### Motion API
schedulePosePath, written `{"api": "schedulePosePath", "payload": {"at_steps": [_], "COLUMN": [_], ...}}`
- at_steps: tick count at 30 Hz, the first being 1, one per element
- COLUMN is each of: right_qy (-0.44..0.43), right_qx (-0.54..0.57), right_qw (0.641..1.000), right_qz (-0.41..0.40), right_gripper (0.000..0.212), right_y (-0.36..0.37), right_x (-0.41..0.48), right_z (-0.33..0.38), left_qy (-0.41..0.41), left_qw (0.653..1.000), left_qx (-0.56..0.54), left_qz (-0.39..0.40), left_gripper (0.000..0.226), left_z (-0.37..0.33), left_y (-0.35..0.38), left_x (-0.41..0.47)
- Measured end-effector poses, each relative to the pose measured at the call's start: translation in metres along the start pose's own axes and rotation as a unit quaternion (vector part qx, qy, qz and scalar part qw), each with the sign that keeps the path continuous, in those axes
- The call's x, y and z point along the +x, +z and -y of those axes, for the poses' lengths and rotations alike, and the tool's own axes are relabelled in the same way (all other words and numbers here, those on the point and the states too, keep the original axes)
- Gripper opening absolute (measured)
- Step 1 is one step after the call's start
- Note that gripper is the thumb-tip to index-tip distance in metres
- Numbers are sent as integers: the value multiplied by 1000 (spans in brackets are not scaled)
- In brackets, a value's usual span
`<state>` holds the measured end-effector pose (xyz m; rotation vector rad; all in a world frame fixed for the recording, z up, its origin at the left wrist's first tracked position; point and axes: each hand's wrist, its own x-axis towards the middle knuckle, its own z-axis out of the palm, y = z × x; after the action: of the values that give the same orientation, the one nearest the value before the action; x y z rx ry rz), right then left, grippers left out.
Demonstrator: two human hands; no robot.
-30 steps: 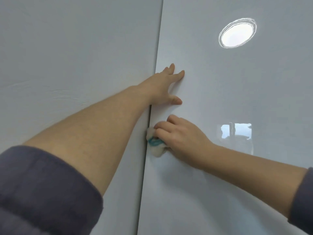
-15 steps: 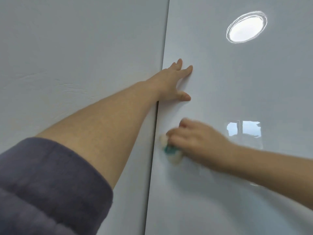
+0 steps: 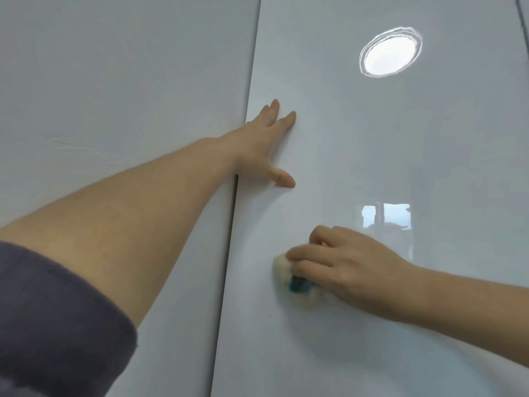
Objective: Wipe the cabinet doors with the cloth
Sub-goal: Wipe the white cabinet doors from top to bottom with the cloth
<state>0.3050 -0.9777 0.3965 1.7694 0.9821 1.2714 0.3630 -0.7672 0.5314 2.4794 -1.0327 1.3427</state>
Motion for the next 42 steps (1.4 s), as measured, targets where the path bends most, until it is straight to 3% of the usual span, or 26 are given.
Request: {"api": "schedulePosePath", "payload": {"at_steps": [3,7,11,16,20,24,28,32,33,36,37,40,42], "right_qy": [115,6,156,23,144,70,225,89,90,239,252,119,112], "right_qx": [14,-9,-10,-28,-51,-67,-73,-60,-61,-65,-62,-64,-68], "right_qw": [990,1000,986,999,988,995,971,994,994,969,965,991,991], "right_qz": [-76,-6,-64,30,-26,12,-43,20,34,-29,-37,5,39], "right_gripper": [20,22,23,29,29,32,25,30,28,21,22,21,21], "right_y": [-17,-22,-40,-30,-44,-39,-56,-48,-55,-69,-68,-57,-66], "right_x": [-5,-34,-43,-72,-65,-87,-80,-110,-110,-105,-108,-130,-132], "right_z": [-28,-15,-28,14,-4,16,-13,18,10,-18,-12,15,1], "left_qy": [-2,-14,-35,-38,-56,-79,-68,-58,-59,-57,-56,-54,-54], "left_qw": [1000,1000,997,998,998,996,994,997,997,998,998,998,998], "left_qx": [-1,-4,-8,16,5,-14,-15,6,7,19,21,25,19], "left_qz": [-8,-18,-65,-47,-12,-43,-81,-48,-40,-20,-16,-19,-22], "left_gripper": [125,123,107,93,111,104,90,100,105,117,120,124,124], "left_z": [0,0,-7,-16,-22,-32,-37,-36,-37,-40,-41,-41,-41], "left_y": [2,5,20,34,37,43,48,48,48,50,50,51,53], "left_x": [1,-1,-17,-32,-34,-43,-52,-54,-55,-56,-56,-56,-56]}}
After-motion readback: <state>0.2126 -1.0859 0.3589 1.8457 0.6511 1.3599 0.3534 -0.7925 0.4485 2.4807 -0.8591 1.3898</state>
